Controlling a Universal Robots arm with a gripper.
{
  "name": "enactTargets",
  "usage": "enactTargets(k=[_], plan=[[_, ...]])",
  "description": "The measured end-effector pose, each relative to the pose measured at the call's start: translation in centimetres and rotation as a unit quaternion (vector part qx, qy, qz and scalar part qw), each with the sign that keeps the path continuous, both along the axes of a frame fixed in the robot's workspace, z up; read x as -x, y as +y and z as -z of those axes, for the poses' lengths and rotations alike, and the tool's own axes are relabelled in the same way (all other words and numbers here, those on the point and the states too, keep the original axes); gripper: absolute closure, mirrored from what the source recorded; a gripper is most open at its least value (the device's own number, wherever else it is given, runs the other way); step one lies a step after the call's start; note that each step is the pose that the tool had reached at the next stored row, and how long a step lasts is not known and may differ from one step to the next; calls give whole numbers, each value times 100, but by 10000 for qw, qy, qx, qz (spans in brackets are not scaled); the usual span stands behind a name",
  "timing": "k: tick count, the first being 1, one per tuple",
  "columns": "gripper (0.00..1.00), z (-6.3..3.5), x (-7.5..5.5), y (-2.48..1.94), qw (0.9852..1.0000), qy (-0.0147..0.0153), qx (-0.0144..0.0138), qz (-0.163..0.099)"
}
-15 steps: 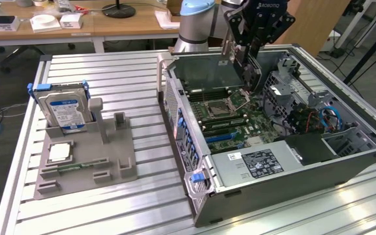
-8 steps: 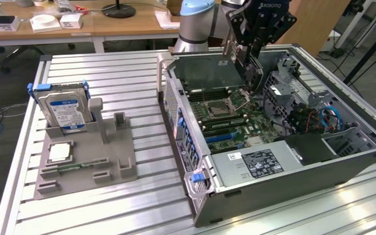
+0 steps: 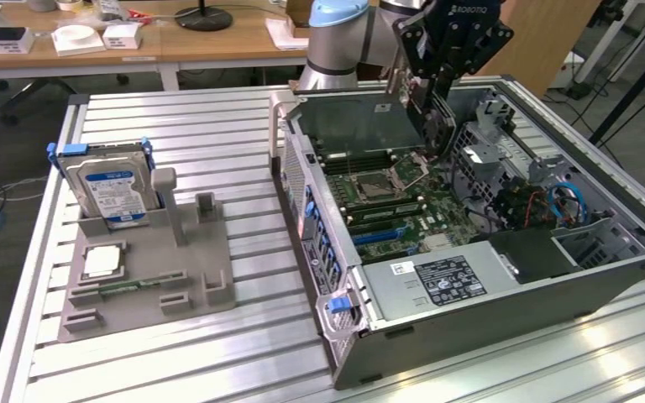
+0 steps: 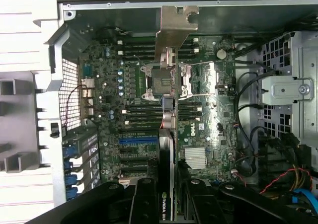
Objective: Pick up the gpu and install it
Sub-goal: 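Pick up the gpu and move the gpu toward the slot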
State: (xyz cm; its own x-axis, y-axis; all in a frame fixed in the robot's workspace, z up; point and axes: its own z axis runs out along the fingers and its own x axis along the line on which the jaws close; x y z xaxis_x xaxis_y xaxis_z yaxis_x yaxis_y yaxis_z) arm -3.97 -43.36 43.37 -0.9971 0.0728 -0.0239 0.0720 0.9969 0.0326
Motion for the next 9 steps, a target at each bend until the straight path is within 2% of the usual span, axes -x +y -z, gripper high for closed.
enactTargets(k=[3, 9], plan=[[74, 0, -70, 0, 10000, 0, 0, 0], [74, 0, -104, 0, 10000, 0, 0, 0]])
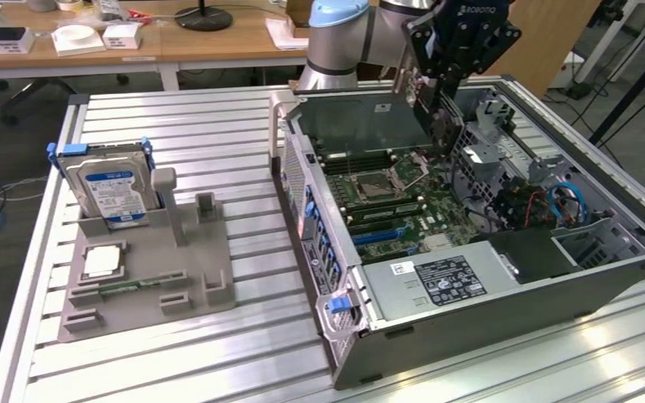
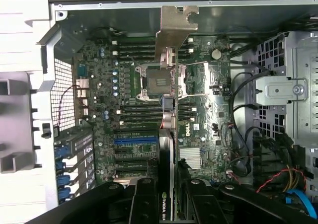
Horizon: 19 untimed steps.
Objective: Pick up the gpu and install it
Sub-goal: 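Pick up the gpu and move the gpu toward the slot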
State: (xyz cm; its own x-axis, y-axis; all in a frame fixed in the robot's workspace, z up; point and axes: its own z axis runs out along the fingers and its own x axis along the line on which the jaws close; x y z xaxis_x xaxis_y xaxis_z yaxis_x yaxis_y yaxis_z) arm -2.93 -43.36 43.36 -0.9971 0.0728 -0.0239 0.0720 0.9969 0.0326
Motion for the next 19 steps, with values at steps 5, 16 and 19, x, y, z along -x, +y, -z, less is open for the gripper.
enactTargets(k=[5, 16, 19], plan=[[74, 0, -31, 0, 10000, 0, 0, 0], [74, 0, -102, 0, 10000, 0, 0, 0], [74, 0, -109, 0, 10000, 0, 0, 0]])
